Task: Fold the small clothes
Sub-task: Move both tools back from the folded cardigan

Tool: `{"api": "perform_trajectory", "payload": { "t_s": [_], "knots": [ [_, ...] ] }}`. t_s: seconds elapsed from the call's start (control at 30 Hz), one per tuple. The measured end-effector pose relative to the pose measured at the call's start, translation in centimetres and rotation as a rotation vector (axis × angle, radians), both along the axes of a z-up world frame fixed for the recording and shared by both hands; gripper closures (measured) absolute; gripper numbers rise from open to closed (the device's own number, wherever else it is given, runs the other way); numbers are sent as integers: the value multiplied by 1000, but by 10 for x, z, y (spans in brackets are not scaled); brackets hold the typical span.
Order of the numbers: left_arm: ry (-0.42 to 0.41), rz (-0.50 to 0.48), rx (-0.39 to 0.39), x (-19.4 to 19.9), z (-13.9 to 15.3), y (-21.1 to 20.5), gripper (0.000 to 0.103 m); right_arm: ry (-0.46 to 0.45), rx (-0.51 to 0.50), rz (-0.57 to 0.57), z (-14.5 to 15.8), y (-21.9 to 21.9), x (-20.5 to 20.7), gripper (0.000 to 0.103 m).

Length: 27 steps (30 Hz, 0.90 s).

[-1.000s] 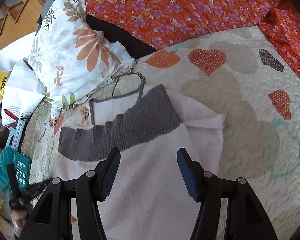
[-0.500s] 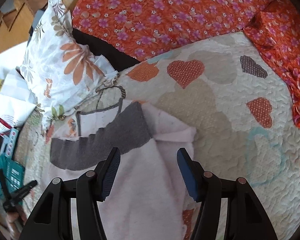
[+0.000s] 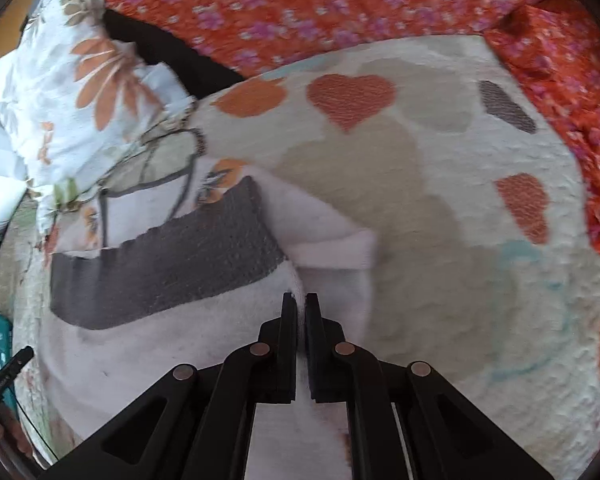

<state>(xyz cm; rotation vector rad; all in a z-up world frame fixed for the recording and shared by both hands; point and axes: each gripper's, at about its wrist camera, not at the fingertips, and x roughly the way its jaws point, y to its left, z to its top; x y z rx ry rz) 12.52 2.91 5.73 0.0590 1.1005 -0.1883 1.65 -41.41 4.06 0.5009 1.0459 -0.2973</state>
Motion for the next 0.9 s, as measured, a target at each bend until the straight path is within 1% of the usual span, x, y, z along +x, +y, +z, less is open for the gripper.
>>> {"api": "perform_trajectory", "payload": {
  "t_s": [0.13,0.23,0.27,0.3,0.33,0.37,0.4,0.43,0.57,0.67,0.73,0.77,0.8,0.87,0.9],
  "knots": [
    [4,-3,11,1,-3,-4,52,57,0,-17,-11,-6,-8,99],
    [6,-9,14,0,-4,-6,50,57,-25,-4,-8,-4,-7,98],
    [6,-9,14,0,-4,-6,48,51,-21,-11,-7,-5,-8,96],
    [5,-8,14,0,-4,-6,46,42,-3,-19,-5,-8,-9,91],
    [5,-7,14,0,-4,-6,46,23,25,-29,-2,-12,-12,88],
    [6,-4,15,0,-5,-6,45,12,41,-40,1,-15,-15,81],
    [8,-5,16,1,-5,-5,45,3,46,-51,3,-18,-19,79],
    [11,-1,13,1,-6,-4,44,-6,45,-56,5,-20,-22,78],
    [32,5,-12,3,-11,1,42,-25,54,-48,10,-25,-36,68],
    [40,6,-30,2,-12,4,42,-22,35,-36,11,-27,-48,65],
    [46,5,-47,0,-12,6,40,-33,29,-28,14,-30,-59,64],
    [51,4,-65,-2,-12,8,38,-38,32,-24,15,-31,-62,59],
    [56,-1,-87,-3,-13,9,36,-45,40,-15,16,-32,-67,53],
    [64,-18,-136,-8,-15,10,34,-55,71,9,15,-33,-76,46],
    [66,-31,-149,-10,-16,10,34,-51,89,16,12,-33,-81,46]
  ]
}}
